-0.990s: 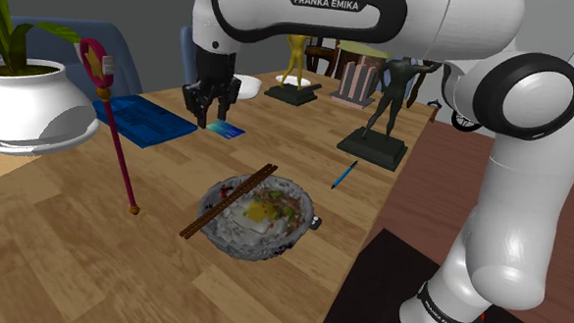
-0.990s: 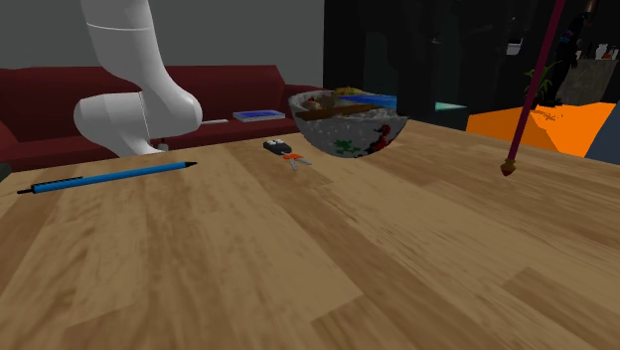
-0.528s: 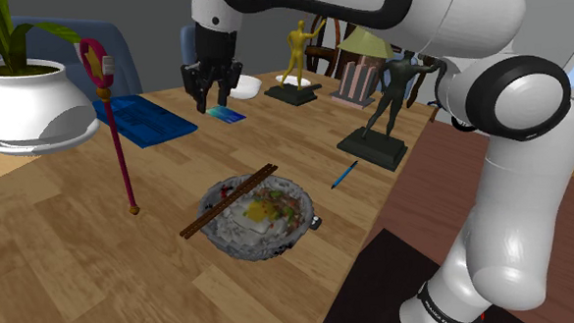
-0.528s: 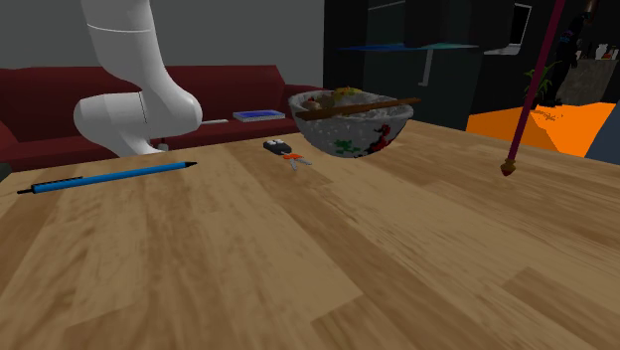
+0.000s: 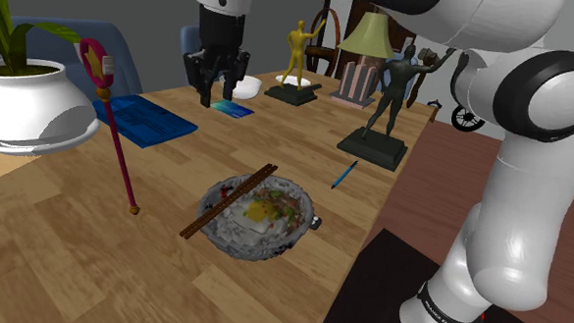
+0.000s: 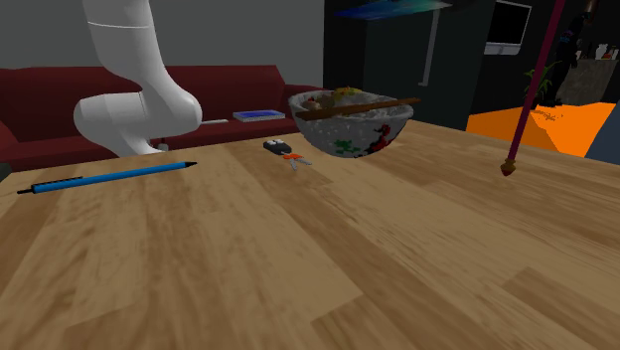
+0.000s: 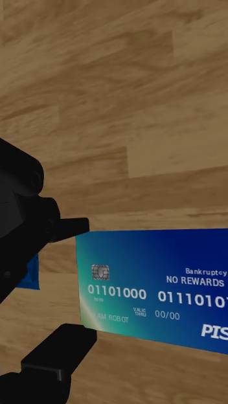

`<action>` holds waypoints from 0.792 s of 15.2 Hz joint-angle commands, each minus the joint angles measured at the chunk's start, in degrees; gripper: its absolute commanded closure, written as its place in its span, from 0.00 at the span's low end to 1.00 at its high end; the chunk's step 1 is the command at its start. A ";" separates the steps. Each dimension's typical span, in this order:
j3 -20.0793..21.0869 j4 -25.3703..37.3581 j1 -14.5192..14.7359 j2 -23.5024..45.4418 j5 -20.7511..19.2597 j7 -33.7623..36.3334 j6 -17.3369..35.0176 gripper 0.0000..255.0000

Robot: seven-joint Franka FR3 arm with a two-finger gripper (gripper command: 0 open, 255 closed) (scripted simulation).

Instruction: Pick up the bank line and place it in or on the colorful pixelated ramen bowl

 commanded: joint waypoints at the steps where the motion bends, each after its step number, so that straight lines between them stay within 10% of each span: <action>1: 0.60 -5.11 0.25 -3.69 1.05 1.45 1.49 1.00; 12: 4.46 -22.34 3.87 -20.36 6.77 9.50 2.66 1.00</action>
